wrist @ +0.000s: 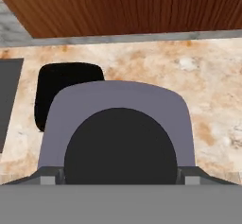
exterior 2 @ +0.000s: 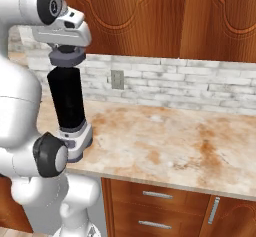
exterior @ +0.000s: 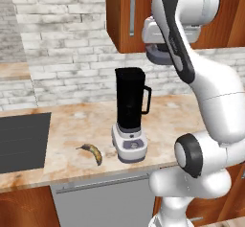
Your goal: Open the blender lid, put the banana in the blender, close the lid, and start the blender.
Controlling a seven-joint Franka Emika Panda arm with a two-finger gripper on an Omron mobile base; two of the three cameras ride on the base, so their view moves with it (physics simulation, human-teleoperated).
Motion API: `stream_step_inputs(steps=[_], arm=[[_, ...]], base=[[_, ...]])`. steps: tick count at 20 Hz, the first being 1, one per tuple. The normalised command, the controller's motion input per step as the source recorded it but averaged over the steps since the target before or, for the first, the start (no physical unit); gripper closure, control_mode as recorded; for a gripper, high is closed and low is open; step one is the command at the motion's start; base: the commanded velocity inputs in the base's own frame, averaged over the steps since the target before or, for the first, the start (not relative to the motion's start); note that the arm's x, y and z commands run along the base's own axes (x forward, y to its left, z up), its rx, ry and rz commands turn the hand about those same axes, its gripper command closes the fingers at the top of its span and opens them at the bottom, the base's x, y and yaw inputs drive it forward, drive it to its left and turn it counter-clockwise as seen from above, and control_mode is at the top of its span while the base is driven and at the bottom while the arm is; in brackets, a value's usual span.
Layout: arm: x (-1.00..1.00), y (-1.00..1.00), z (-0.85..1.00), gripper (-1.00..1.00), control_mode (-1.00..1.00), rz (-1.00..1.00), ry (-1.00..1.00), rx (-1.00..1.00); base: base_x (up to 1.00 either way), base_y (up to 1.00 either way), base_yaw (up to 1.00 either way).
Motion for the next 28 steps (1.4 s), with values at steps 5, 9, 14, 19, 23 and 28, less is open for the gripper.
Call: stream_step_inputs(steps=[5,9,14,19,23,28], arm=[[-0.32,-1.00,-0.89,1.00,-1.00,-0.12,0.01,0.06],[-0.11,-1.00,-1.00,1.00,-1.00,-0.12,0.01,0.00],[-0.01,-1.00,-1.00,1.00,-1.00,-0.09,0.05,0.00],[0.04,-1.00,-1.00,1.00,-1.00,-0.05,0.11,0.00],[0.25,-0.75,-1.00,1.00,-1.00,-0.01,0.17,-0.04],[0.47,-0.16,-1.00,1.00,-1.00,0.00,0.13,-0.05]], base=[[0.00,0.00,0.00],[0.00,0.00,0.00],[0.00,0.00,0.00],[0.00,0.00,0.00],[0.00,0.00,0.00],[0.00,0.00,0.00]])
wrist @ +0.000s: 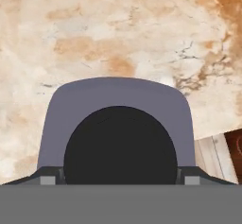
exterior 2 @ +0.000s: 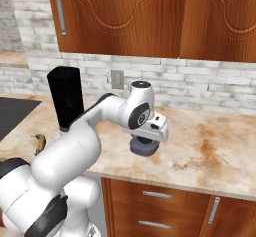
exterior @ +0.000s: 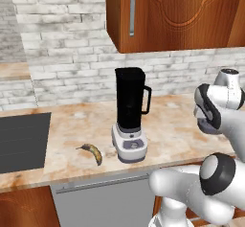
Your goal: Open the blender lid, put the banana in the blender, close the lid, and start the blender.
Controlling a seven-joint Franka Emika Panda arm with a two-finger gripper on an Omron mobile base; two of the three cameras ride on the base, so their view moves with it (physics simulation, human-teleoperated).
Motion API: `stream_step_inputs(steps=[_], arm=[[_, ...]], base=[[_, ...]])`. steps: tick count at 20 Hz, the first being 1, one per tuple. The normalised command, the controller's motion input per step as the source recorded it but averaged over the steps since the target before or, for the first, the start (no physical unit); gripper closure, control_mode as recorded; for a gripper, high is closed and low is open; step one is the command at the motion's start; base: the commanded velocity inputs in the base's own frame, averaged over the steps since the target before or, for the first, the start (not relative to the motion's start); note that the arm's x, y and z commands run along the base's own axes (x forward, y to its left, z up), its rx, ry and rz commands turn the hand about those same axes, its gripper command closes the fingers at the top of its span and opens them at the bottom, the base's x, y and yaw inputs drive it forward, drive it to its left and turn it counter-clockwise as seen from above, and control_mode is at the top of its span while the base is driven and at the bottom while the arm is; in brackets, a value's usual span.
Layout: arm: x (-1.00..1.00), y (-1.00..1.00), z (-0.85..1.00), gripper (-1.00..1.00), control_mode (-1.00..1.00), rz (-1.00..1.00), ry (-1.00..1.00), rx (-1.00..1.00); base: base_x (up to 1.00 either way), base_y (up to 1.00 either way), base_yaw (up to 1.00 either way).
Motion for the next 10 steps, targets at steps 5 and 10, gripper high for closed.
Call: stream_step_inputs(steps=[5,10], arm=[[0.47,0.01,-0.92,1.00,-1.00,0.01,0.02,-0.03],[0.43,0.00,-0.48,1.00,-1.00,0.00,0.00,0.01]], base=[[0.00,0.00,0.00],[0.00,0.00,0.00]])
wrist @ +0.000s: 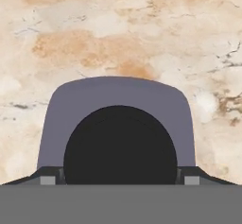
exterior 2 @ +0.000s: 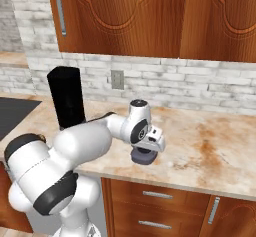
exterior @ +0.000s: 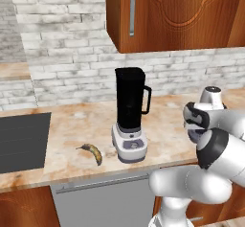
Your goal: Open the blender lid, put the banana in the blender, close the lid, and start the blender.
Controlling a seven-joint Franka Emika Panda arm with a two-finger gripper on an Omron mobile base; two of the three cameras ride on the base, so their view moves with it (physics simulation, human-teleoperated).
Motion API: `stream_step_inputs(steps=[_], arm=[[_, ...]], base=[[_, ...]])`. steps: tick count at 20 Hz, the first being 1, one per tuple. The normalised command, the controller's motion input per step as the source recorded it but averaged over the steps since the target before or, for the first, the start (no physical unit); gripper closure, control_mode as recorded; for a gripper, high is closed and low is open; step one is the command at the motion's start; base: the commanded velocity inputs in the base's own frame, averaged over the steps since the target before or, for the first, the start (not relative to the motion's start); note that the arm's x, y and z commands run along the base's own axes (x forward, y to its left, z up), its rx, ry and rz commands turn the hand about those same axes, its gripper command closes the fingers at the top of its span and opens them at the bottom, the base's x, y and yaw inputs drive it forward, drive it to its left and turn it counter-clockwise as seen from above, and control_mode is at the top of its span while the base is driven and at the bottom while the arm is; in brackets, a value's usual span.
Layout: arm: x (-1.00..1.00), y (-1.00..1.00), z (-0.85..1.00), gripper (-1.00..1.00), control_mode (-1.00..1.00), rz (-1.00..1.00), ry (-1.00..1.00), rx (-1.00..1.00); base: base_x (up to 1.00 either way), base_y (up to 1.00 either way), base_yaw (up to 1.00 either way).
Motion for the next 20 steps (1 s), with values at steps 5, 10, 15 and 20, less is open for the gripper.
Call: stream_step_inputs(steps=[5,10,15,20], arm=[[0.34,0.01,-0.41,1.00,-1.00,0.00,0.00,0.02],[0.25,0.09,-0.44,1.00,-1.00,0.00,0.03,0.00],[0.03,0.03,-0.16,-1.00,-1.00,0.00,0.03,0.00],[-0.34,0.00,0.46,-1.00,-1.00,0.00,0.00,0.00]], base=[[0.00,0.00,0.00],[0.00,0.00,0.00],[0.00,0.00,0.00],[0.00,0.00,0.00]])
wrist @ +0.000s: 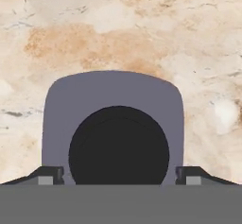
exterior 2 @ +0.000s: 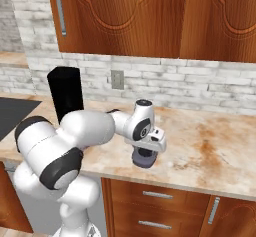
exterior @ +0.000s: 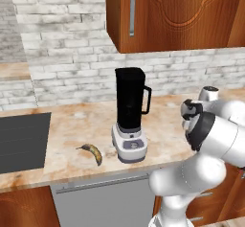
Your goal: Open the blender lid, put the banana in the blender, close the lid, and start the blender.
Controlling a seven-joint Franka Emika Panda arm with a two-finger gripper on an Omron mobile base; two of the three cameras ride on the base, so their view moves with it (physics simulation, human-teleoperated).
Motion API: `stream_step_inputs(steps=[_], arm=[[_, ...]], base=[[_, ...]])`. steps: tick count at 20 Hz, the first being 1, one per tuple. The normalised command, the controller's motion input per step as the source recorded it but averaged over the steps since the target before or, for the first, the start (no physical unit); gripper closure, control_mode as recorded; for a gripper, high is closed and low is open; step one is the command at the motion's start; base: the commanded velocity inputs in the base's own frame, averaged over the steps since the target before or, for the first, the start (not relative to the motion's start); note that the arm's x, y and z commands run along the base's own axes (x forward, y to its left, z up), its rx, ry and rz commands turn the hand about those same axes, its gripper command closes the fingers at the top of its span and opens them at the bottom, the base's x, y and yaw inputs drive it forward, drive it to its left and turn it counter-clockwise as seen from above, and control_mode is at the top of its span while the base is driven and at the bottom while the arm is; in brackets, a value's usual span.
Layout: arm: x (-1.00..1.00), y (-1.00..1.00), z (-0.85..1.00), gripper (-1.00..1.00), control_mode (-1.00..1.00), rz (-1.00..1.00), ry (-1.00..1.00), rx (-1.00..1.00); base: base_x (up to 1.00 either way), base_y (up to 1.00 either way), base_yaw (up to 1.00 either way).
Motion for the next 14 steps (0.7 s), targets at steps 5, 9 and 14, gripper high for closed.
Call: stream_step_inputs(steps=[5,9,14], arm=[[-0.21,0.13,0.81,-1.00,-1.00,0.00,-0.10,-0.01],[-0.43,0.45,0.83,-1.00,-1.00,0.00,-0.12,-0.02],[-0.97,0.96,0.81,-1.00,-1.00,0.00,-0.13,-0.07]], base=[[0.00,0.00,0.00],[0.00,0.00,0.00],[0.00,0.00,0.00]])
